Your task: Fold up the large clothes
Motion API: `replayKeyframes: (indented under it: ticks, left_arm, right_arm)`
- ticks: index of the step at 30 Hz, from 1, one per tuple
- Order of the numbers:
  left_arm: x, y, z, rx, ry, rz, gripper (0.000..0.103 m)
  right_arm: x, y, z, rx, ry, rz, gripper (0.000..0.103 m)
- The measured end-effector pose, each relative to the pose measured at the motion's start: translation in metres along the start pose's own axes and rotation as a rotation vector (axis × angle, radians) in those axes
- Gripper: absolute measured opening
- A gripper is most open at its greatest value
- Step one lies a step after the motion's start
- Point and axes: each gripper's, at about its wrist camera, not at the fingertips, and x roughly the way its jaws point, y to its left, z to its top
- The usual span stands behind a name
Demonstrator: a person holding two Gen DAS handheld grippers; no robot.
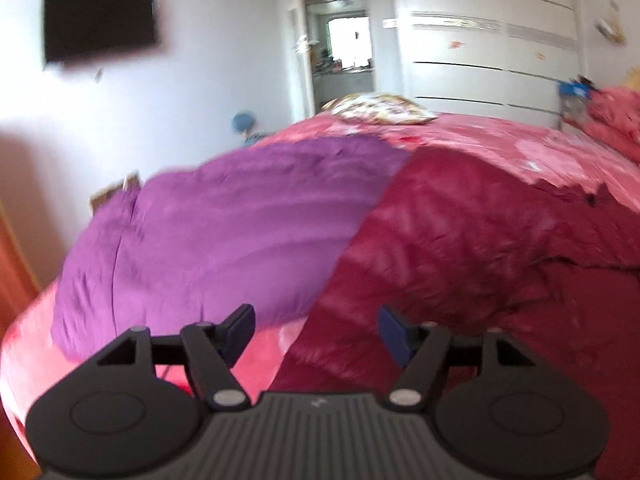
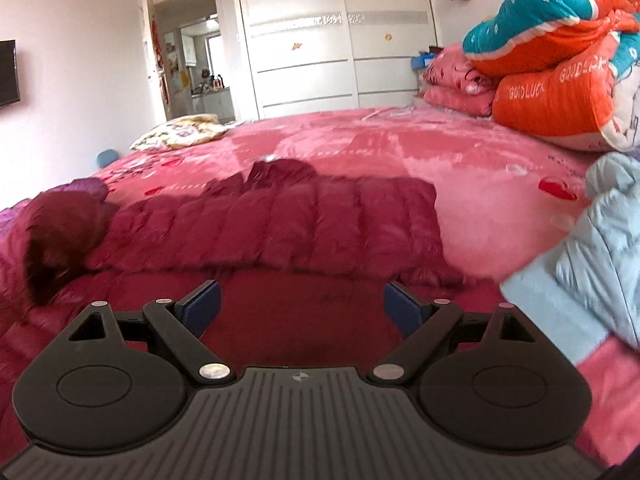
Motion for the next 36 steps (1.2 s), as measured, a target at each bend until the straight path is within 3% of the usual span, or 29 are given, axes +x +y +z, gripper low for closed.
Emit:
replayKeyframes:
  ticks: [5, 10, 21, 28, 34, 36]
  left_arm:
    - [0.022, 0.017, -0.014, -0.069, 0.081, -0.023, 0.068]
    - [0.037, 0.020, -0.019, -0.093, 0.114, -0.048, 0.068]
    - [0.066, 0.012, -0.023, -0.047, 0.159, -0.091, 0.070]
    - [0.078, 0.004, -0.022, 0.005, 0.158, -0.108, 0.071]
    - [0.081, -0.004, -0.016, 0.067, 0.150, -0.144, 0.048]
    - [0.080, -0.006, -0.012, 0.077, 0.157, -0.166, 0.032]
  right_arm:
    - [-0.019, 0.016, -0.011, -0.067, 0.026, -0.004, 0.103]
    - [-0.034, 0.039, -0.022, -0.146, 0.035, 0.001, 0.103]
    - [-0.025, 0.089, -0.040, -0.264, 0.106, 0.014, 0.103]
    - [-0.023, 0.138, -0.049, -0.405, 0.102, 0.085, 0.103]
    - [-0.013, 0.179, -0.049, -0.483, 0.100, 0.172, 0.103]
    - [-0.008, 0.194, -0.049, -0.509, 0.098, 0.196, 0.103]
